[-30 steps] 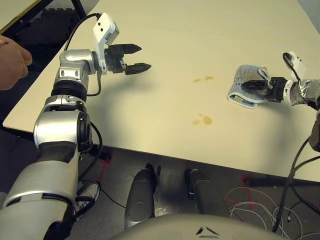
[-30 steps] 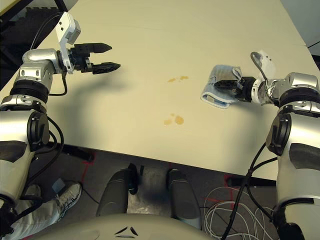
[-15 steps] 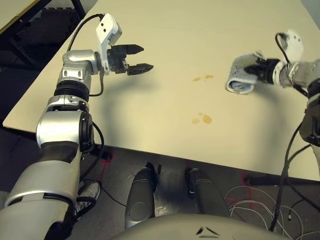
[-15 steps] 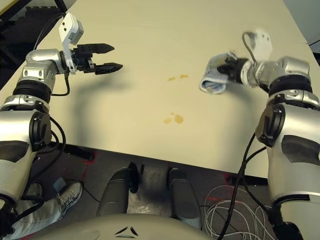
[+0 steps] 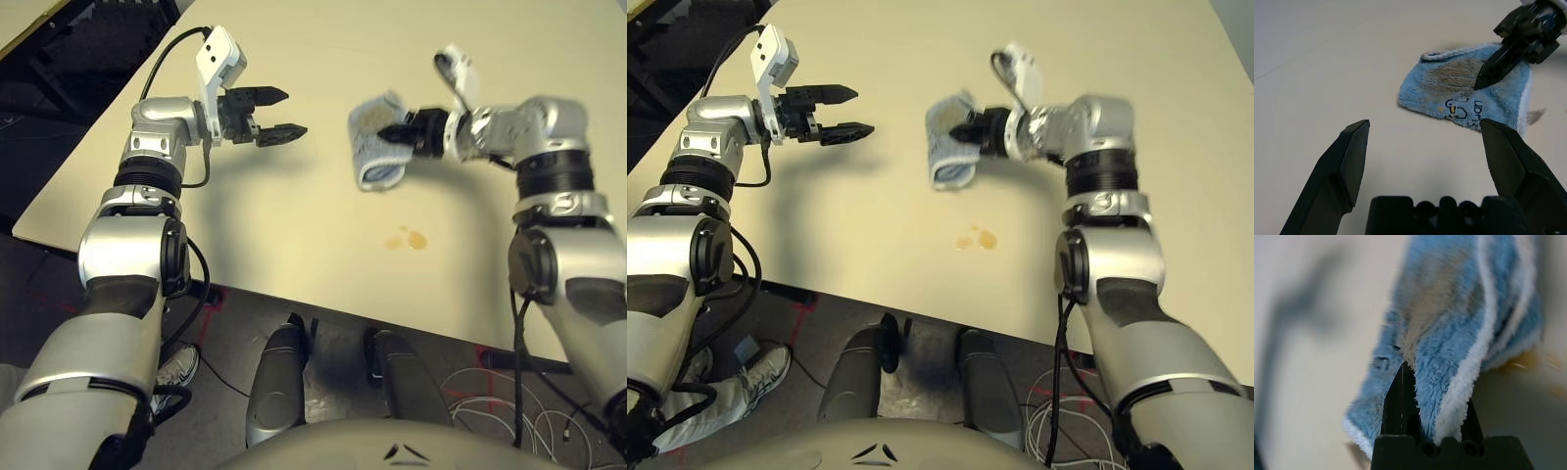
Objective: Wipe the water off the table with a rag.
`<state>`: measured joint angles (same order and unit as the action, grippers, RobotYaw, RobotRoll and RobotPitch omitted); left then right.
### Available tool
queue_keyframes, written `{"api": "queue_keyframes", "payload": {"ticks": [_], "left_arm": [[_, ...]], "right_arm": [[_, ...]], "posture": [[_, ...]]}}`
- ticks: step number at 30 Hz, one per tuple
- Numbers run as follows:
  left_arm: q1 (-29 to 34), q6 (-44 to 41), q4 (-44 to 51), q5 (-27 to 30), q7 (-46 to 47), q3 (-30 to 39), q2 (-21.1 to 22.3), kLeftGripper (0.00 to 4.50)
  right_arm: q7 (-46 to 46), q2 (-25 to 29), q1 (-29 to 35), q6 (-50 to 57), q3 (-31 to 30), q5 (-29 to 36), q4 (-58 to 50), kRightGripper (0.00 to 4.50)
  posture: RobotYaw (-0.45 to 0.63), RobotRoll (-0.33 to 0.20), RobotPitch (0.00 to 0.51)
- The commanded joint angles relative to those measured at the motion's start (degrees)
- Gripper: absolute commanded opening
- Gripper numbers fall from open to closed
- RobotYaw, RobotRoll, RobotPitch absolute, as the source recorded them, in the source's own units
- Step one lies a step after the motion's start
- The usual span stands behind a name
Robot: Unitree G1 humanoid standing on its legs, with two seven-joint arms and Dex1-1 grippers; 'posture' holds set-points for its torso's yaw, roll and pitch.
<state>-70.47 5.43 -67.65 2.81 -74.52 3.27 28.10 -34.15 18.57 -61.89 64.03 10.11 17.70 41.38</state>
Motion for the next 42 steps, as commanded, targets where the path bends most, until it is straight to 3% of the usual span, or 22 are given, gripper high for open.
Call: {"api": "queue_keyframes", "payload": {"ticks": [1, 11, 15, 19, 26, 30, 34, 42], "left_arm": [[0.8, 0.2, 0.7, 0.2, -0.3, -0.2, 0.2, 4.50], [0.7, 0.1, 0.4, 0.2, 0.1, -0.3, -0.9, 4.50], [0.4, 0.2, 0.2, 0.2, 0.2, -0.3, -1.1, 4.50], [0.1, 0.2, 0.2, 0.2, 0.3, -0.3, -1.4, 4.50], [-0.2, 0.1, 0.5, 0.3, -0.1, -0.2, -1.3, 4.50], [0.0, 0.3, 0.3, 0.3, 0.1, -0.2, -1.4, 4.50], [0.2, 0.5, 0.1, 0.2, 0.4, -0.3, -2.0, 4.50], [1.1, 0.5, 0.5, 0.4, 0.3, -0.2, -1.9, 4.50]], "right_arm": [[4.4, 2.7, 0.1, -3.6, 1.4, -1.7, 4.2, 0.12], [12.8, 12.6, -4.4, -11.4, 6.2, -2.2, 16.7, 0.12], [15.7, 14.2, -5.6, -13.1, 7.6, -2.1, 19.1, 0.12], [14.8, 12.4, -6.2, -7.9, 7.7, -0.1, 14.5, 0.12], [17.8, 2.2, -0.9, 20.6, 12.5, 10.2, -20.3, 0.12], [20.0, -4.0, 0.8, 26.0, 14.1, 11.1, -31.6, 0.12], [20.3, -7.1, -0.6, 21.4, 12.0, 10.2, -28.9, 0.12], [17.0, -4.6, -3.0, 1.5, 4.5, 4.2, -8.9, 0.12]], "posture": [[0.07, 0.000, 0.198], [0.05, 0.000, 0.200], [0.04, 0.000, 0.200], [0.04, 0.000, 0.200], [0.03, 0.000, 0.202], [0.02, 0.000, 0.201], [0.02, 0.000, 0.202], [0.04, 0.000, 0.206]]}}
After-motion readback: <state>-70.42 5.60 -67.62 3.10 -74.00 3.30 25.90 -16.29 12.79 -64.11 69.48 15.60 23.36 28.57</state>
